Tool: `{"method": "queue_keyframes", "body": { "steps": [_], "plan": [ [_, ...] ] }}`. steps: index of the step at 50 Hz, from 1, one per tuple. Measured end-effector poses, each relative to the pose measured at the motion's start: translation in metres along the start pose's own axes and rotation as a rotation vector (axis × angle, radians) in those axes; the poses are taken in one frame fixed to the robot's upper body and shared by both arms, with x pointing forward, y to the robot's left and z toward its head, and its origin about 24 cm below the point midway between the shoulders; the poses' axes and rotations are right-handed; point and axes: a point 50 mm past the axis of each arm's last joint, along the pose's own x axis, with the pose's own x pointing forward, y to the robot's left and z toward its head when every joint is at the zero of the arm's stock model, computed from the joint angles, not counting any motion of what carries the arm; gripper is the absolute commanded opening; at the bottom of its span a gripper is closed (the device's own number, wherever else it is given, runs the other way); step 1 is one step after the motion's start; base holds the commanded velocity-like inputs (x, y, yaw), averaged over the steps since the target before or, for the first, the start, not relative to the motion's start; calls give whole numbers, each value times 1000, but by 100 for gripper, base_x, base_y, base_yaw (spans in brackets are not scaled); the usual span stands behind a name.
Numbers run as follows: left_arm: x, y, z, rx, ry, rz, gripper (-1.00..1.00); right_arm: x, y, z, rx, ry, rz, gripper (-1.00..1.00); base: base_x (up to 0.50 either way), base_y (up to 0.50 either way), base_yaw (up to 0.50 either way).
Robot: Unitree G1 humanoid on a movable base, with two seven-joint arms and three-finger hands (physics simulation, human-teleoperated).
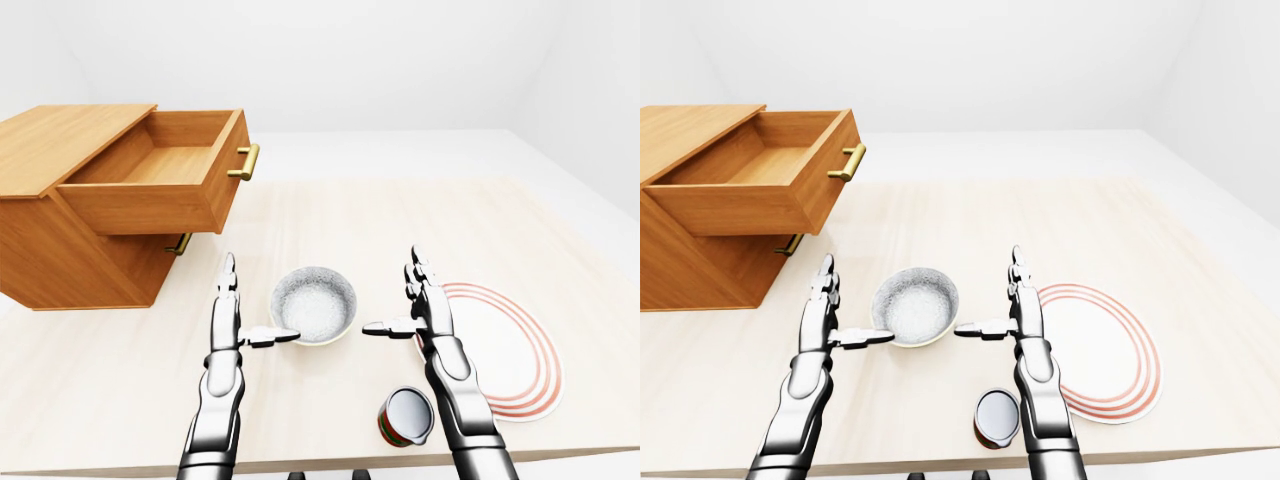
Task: Put the bowl on top of the cabinet.
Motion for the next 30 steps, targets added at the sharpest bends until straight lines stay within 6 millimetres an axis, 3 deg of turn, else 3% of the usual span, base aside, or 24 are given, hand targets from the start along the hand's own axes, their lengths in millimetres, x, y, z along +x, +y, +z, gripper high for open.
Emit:
{"method": "queue_keyframes", "body": {
  "steps": [6, 20, 30],
  "plan": [
    [-1, 0, -1, 3, 2, 1, 100, -1, 0, -1, 1, 3, 0, 100, 50, 0, 0],
    [-11, -3, 2, 63, -16, -8, 100, 0, 0, -2, -1, 6, -12, 100, 0, 0, 0],
    [-32, -5, 3, 227, -40, 21, 100, 2, -1, -4, -2, 12, -20, 100, 0, 0, 0]
  ]
}}
